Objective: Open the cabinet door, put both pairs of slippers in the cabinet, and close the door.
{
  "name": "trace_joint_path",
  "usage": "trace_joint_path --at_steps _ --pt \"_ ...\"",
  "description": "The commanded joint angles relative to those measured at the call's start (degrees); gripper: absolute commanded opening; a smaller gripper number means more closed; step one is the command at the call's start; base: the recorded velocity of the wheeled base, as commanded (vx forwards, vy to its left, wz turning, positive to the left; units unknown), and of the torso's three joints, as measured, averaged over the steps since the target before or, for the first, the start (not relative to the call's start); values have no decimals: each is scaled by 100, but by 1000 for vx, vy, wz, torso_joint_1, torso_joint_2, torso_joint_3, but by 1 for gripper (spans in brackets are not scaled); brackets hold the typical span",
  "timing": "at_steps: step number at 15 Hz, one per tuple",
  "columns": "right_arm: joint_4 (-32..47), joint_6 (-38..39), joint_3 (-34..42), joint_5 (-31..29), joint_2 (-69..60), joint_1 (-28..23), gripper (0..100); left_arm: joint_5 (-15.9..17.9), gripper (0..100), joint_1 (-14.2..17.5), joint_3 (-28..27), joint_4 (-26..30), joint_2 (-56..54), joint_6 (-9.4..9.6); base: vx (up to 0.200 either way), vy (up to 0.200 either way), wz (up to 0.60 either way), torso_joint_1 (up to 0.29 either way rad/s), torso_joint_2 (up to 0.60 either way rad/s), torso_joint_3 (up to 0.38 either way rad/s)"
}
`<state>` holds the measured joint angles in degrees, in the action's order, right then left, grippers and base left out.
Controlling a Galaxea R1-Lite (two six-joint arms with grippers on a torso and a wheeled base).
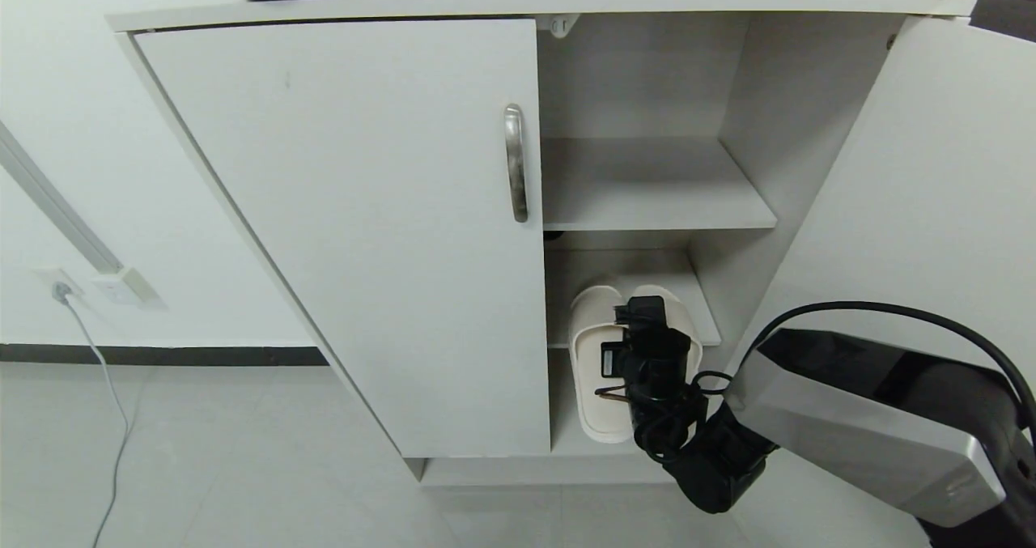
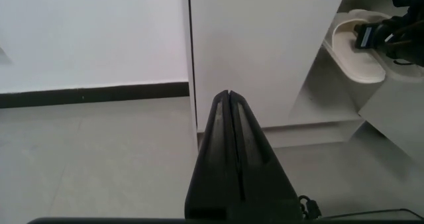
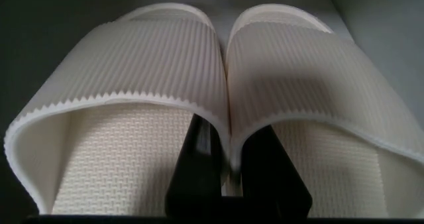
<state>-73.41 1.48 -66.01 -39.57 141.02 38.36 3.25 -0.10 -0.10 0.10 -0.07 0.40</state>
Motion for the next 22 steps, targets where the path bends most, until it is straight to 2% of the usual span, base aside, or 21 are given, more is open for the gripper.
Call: trace_joint_path --at_steps 1,5,7,8,13,16,22 --pt "55 2 -210 11 189 -13 0 0 0 1 10 -1 7 21 0 0 0 0 0 0" --pt "442 28 -773 107 391 -101 0 0 0 1 10 -1 7 39 0 0 0 0 0 0" --pt "1057 107 -1177 248 409 -224 0 0 0 1 10 -1 7 56 0 0 0 0 0 0" --pt "1567 301 -1608 380 453 -321 0 0 0 1 10 -1 7 48 0 0 0 0 0 0" --pt "2709 345 -3102 433 787 -576 0 0 0 1 10 -1 7 48 0 0 0 0 0 0" --pt "3078 345 -3480 494 848 -655 0 0 0 1 10 -1 7 48 0 0 0 0 0 0" --pt "3140 318 -3691 538 1077 -743 0 8 0 1 10 -1 7 65 0 0 0 0 0 0"
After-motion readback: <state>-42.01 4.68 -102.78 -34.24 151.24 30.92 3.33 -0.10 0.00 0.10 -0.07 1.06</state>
